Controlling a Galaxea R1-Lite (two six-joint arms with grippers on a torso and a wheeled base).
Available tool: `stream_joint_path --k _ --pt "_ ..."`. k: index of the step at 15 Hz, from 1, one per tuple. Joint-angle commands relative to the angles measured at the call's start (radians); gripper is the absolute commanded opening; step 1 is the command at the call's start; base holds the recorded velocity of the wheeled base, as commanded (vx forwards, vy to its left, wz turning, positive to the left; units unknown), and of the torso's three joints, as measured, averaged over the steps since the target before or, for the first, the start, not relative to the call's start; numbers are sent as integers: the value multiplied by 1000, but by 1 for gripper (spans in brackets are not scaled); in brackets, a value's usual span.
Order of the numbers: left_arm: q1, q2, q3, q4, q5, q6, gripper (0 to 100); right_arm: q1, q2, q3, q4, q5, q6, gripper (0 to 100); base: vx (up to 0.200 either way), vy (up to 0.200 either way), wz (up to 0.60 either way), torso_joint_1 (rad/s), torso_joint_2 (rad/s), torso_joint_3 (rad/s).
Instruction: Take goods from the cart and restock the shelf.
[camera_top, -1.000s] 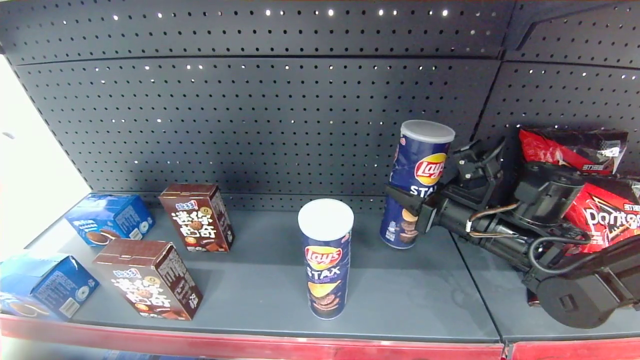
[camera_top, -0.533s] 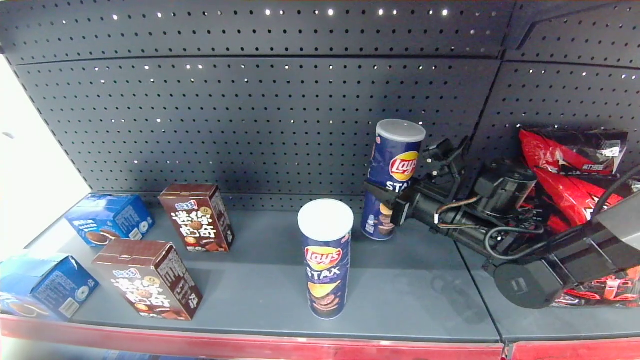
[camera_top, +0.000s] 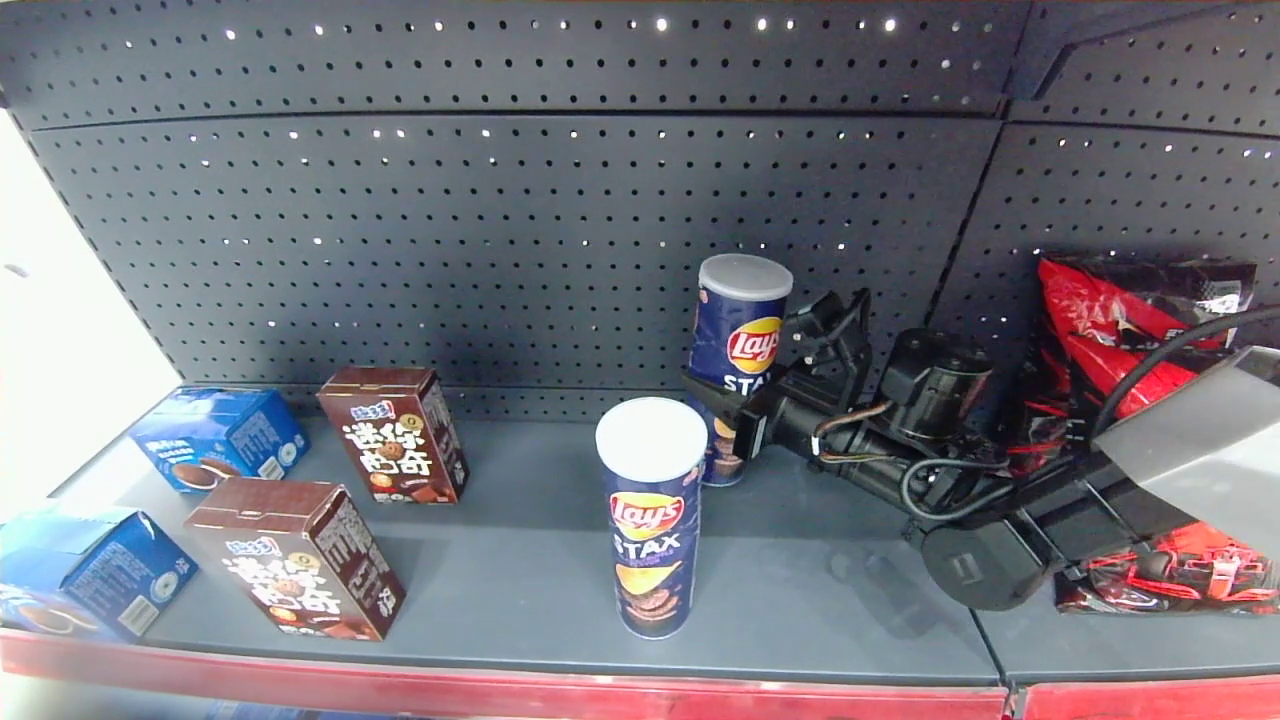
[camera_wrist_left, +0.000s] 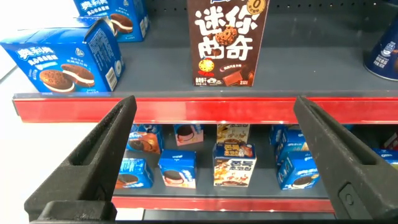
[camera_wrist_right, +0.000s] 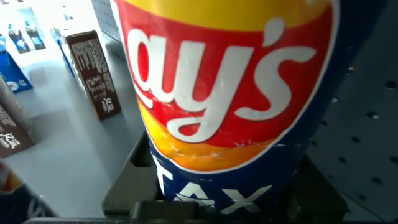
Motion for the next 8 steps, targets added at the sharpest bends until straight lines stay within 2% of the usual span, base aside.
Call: stream_joint_path --k 1,8 --pt "0 2 -1 0 0 0 100 2 28 -24 6 -1 0 0 0 0 0 0 0 0" --pt "0 2 -1 0 0 0 100 2 64 -24 6 -5 2 0 0 0 0 0 0 0"
